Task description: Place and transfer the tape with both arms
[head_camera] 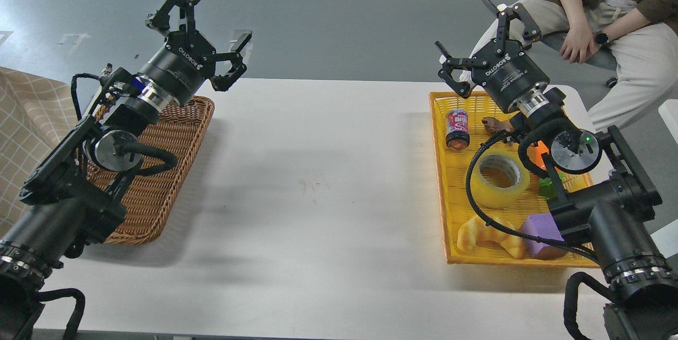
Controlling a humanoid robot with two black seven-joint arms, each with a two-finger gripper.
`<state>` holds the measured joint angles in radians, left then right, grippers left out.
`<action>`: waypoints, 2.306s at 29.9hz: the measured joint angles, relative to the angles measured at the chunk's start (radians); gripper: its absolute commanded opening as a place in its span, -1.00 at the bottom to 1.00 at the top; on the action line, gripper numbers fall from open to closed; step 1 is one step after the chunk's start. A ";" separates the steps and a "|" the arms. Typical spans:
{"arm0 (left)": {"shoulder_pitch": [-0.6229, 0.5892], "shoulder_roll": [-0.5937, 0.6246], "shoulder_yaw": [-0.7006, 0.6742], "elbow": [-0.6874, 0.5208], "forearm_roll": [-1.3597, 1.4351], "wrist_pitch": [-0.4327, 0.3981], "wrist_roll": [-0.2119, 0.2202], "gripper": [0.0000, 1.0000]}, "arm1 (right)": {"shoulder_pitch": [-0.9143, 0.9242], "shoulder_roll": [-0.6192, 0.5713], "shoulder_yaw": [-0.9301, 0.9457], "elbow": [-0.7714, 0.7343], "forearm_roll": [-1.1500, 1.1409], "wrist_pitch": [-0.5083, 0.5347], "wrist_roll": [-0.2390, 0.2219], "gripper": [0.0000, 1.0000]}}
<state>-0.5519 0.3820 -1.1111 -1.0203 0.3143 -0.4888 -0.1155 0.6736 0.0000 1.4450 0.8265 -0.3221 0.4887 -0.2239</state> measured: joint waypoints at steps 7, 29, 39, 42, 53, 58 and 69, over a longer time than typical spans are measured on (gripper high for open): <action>-0.002 0.001 0.002 -0.005 -0.001 0.000 -0.003 0.95 | -0.004 0.000 0.000 0.004 0.000 0.000 0.000 1.00; -0.002 -0.007 -0.001 -0.014 -0.003 0.000 -0.003 0.95 | -0.011 0.000 0.000 0.005 0.000 0.000 0.000 1.00; -0.002 -0.015 -0.001 -0.014 -0.003 0.000 -0.003 0.95 | -0.010 0.000 0.000 0.005 0.000 0.000 0.000 1.00; -0.002 -0.017 -0.001 -0.014 -0.003 0.000 -0.003 0.95 | -0.010 0.000 0.000 0.005 0.000 0.000 0.000 1.00; -0.005 -0.016 -0.003 -0.014 -0.003 0.000 -0.003 0.95 | -0.011 0.000 -0.002 0.004 0.000 0.000 0.000 1.00; -0.012 -0.015 -0.003 -0.014 -0.003 0.000 -0.003 0.95 | -0.010 0.000 -0.001 0.009 0.000 0.000 0.000 1.00; -0.012 -0.021 -0.002 -0.014 -0.003 0.000 -0.003 0.95 | -0.010 0.000 -0.002 0.010 0.000 0.000 0.000 1.00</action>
<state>-0.5636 0.3612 -1.1134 -1.0339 0.3113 -0.4887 -0.1181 0.6640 0.0000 1.4434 0.8369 -0.3221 0.4887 -0.2239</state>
